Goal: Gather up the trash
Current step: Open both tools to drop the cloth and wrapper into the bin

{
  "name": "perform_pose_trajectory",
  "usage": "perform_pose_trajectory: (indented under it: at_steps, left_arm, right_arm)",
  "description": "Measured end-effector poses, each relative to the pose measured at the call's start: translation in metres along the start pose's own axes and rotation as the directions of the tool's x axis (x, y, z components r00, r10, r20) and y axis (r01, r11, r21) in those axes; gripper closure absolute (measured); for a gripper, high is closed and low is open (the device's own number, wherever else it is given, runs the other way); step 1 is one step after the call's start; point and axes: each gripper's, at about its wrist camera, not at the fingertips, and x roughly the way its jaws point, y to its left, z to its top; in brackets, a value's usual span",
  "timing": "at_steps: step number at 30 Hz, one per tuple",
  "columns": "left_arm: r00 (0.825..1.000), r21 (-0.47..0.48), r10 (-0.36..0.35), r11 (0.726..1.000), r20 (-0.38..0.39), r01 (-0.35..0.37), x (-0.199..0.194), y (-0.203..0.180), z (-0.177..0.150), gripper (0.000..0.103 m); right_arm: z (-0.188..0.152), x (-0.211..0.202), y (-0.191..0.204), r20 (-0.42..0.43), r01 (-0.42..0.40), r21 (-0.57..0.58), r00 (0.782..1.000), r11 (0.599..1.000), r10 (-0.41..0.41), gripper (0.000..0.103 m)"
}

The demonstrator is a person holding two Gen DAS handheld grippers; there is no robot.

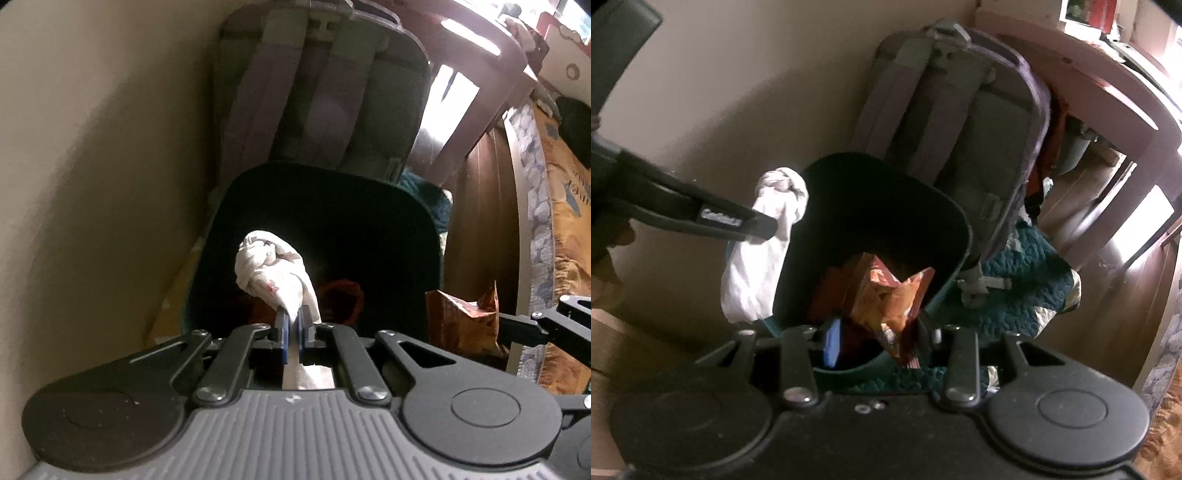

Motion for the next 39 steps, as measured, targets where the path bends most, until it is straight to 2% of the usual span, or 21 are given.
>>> perform_pose_trajectory:
  at_steps: [5,8,13,19,26,28,31,32,35,39]
  left_arm:
    - [0.999,0.007,0.0,1.0,-0.047,0.0,0.023,0.005,-0.002,0.099]
    - [0.998,0.045,0.02,0.999,-0.06,-0.017,0.032,0.0,-0.005,0.099]
    - [0.996,0.068,0.007,0.998,-0.084,-0.002,0.042,-0.005,-0.008,0.099]
    - [0.993,0.058,0.007,0.998,-0.122,0.0,0.057,-0.01,-0.009,0.099]
    - [0.992,0.046,0.0,0.999,-0.123,0.006,0.056,-0.011,-0.014,0.094]
    - [0.993,0.05,0.01,0.999,-0.118,-0.004,0.057,-0.014,-0.013,0.09]
    - [0.996,0.041,-0.002,0.999,-0.093,0.006,0.05,-0.015,-0.015,0.077]
    - [0.996,0.039,-0.006,0.999,-0.084,0.009,0.047,-0.015,-0.015,0.069]
    - [0.999,0.032,-0.019,0.999,-0.035,0.02,0.032,-0.015,-0.019,0.036]
    - [0.999,0.042,-0.031,0.999,0.014,0.03,0.01,-0.021,-0.024,0.034]
  right_arm:
    - [0.001,0.016,0.01,-0.046,0.012,-0.057,0.999,0.998,-0.015,0.063]
    - [-0.001,0.027,0.012,-0.079,0.021,-0.06,0.997,0.998,-0.025,0.063]
    - [-0.004,0.037,0.015,-0.111,0.021,-0.064,0.993,0.998,-0.028,0.062]
    - [-0.006,0.041,0.017,-0.123,0.026,-0.073,0.992,0.997,-0.035,0.061]
    - [-0.009,0.029,0.013,-0.095,0.014,-0.042,0.995,0.999,-0.018,0.052]
    - [-0.01,0.023,0.01,-0.082,0.013,-0.031,0.997,0.999,-0.015,0.05]
    - [-0.011,0.012,0.005,-0.059,0.013,-0.012,0.998,1.0,-0.013,0.05]
    - [-0.012,0.009,0.004,-0.053,0.015,-0.005,0.998,1.0,-0.015,0.05]
    - [-0.014,-0.003,0.0,-0.029,0.007,0.018,1.0,1.0,-0.007,0.049]
    - [-0.02,-0.027,-0.006,0.015,-0.008,0.043,1.0,0.999,0.007,0.046]
